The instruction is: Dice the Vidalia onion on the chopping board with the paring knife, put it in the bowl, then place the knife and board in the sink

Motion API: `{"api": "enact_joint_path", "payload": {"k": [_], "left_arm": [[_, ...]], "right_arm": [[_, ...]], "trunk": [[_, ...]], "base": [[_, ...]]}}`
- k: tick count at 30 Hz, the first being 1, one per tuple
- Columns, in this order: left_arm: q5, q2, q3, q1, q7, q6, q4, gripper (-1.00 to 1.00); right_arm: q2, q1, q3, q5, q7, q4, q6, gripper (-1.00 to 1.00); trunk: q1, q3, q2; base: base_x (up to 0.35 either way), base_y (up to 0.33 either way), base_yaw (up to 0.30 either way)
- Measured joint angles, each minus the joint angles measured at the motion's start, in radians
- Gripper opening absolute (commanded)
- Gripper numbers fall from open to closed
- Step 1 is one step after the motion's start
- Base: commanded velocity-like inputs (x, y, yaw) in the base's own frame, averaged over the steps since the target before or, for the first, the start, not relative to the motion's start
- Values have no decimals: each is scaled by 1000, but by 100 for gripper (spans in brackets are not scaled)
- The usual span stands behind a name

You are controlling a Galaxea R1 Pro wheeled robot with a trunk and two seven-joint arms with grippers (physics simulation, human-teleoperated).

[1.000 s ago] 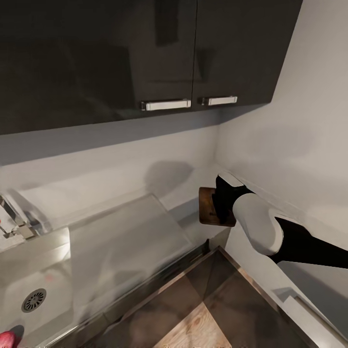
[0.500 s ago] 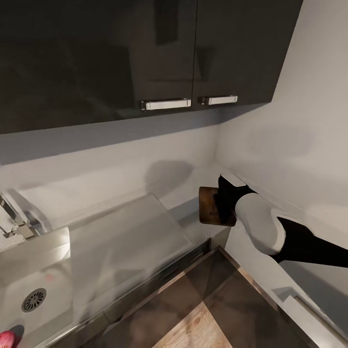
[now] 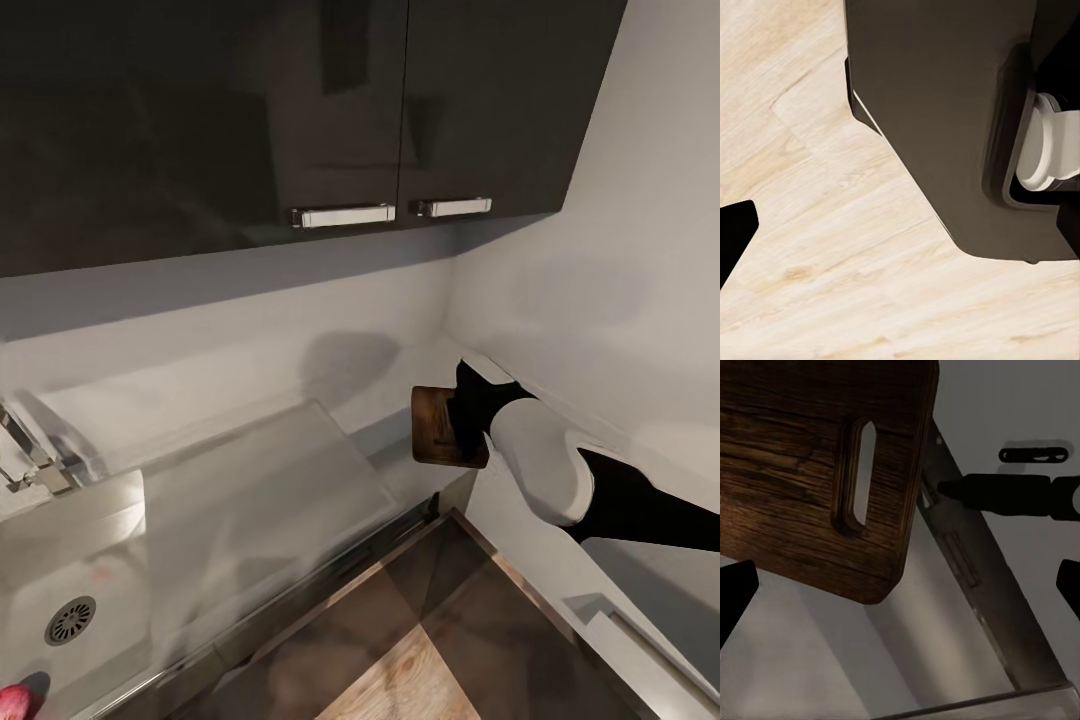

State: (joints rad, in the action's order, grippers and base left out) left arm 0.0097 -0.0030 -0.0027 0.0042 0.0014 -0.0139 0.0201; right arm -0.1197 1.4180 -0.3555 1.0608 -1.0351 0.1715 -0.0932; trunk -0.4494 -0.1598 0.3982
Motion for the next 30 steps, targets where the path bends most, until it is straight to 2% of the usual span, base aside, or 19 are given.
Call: {"api": "enact_joint_path", "payload": {"k": [26, 30], "left_arm": [[0, 0, 0, 0, 0, 0, 0, 100], [0, 0, 0, 0, 0, 0, 0, 100]], "right_arm": [[0, 0, 3, 0, 0, 1, 0, 100], [0, -1, 4, 0, 0, 1, -1, 100]], "trunk": [[0, -11, 0], [0, -11, 0]], "base": [[0, 0, 9], [130, 0, 0]]}}
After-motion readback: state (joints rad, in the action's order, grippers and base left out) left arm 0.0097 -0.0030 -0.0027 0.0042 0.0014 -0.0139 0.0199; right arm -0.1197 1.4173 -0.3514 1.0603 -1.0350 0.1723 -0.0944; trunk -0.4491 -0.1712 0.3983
